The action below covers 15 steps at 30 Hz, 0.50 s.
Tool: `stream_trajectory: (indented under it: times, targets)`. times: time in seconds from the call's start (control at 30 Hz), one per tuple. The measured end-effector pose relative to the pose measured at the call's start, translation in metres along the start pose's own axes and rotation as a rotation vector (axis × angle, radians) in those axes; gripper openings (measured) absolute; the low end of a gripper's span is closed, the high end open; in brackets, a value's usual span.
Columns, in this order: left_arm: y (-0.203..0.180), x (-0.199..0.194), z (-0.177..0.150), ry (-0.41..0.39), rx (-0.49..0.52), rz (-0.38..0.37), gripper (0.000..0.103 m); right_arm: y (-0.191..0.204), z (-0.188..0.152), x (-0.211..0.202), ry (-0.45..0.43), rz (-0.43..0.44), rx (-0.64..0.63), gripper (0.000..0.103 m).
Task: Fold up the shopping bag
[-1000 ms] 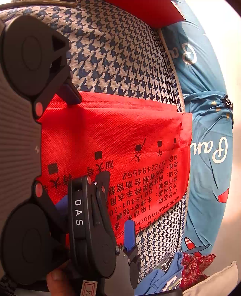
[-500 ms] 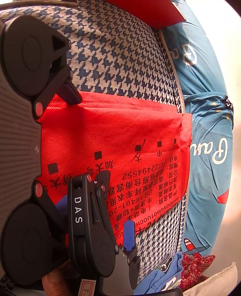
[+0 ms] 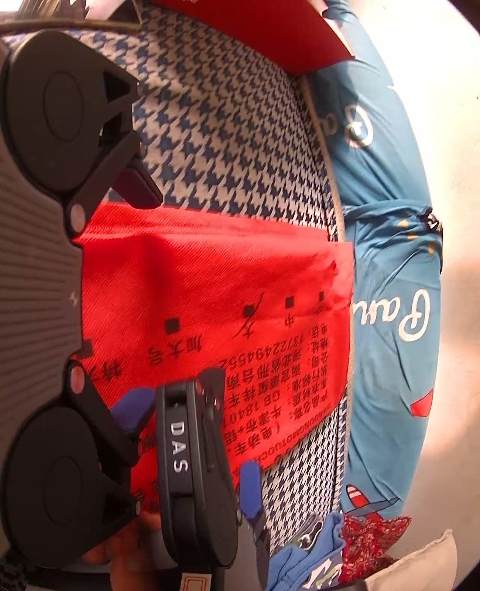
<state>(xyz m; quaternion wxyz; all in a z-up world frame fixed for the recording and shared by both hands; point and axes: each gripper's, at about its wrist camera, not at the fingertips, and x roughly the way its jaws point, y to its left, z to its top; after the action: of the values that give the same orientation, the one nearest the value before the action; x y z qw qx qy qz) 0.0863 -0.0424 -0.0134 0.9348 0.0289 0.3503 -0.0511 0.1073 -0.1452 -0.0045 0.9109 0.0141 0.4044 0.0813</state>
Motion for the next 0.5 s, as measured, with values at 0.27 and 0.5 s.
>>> stream_trajectory:
  times: [0.27, 0.5]
  targets:
    - [0.013, 0.015, -0.004, 0.073, -0.025, -0.006, 0.103, 0.002, -0.005, 0.01, 0.061, -0.017, -0.038, 0.102]
    - [0.01, 0.015, -0.011, 0.047, -0.022, -0.012, 0.103, 0.002, -0.011, 0.01, 0.034, -0.019, -0.035, 0.103]
